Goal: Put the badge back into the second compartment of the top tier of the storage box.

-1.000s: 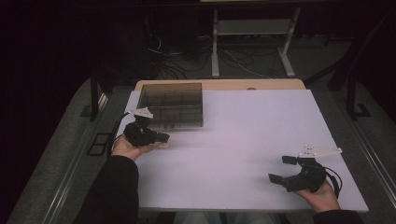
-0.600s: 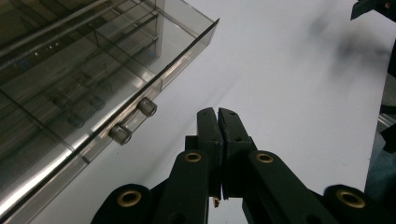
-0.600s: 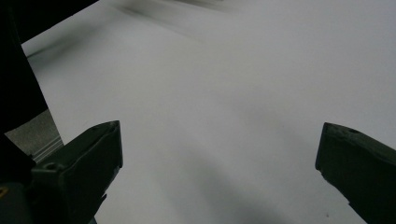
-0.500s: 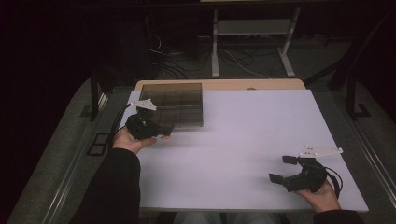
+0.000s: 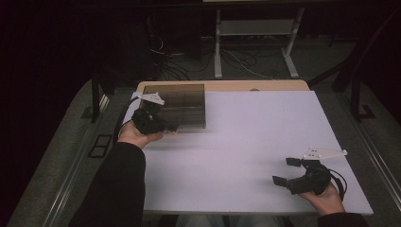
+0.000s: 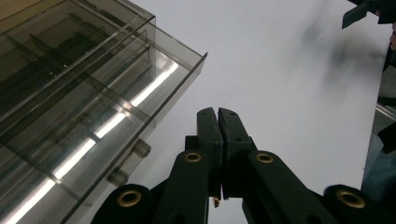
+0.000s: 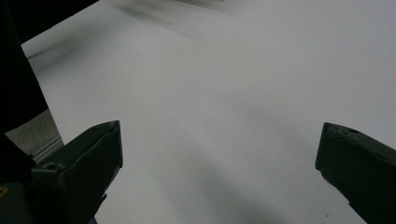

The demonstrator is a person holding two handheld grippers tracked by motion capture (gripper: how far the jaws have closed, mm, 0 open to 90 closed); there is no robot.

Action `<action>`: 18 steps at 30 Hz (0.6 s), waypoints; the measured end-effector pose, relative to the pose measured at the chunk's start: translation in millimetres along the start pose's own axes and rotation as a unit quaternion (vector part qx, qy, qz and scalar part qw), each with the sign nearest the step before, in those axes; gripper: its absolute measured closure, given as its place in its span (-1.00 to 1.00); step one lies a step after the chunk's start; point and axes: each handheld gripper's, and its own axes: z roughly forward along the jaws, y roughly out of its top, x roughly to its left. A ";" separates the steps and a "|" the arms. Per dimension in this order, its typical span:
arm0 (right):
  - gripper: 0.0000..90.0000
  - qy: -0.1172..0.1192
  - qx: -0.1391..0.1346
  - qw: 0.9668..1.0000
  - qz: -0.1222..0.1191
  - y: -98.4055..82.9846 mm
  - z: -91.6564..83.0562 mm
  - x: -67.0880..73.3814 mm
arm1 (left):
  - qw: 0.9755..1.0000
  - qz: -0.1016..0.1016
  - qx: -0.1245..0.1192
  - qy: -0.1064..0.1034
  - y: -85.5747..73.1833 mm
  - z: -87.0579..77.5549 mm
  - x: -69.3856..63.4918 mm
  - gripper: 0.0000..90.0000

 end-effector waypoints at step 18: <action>-1.00 -0.001 0.000 1.000 0.000 -0.6 -1.3 -0.6 | 0.999 0.038 0.015 0.000 42.1 1.9 -6.8 0.96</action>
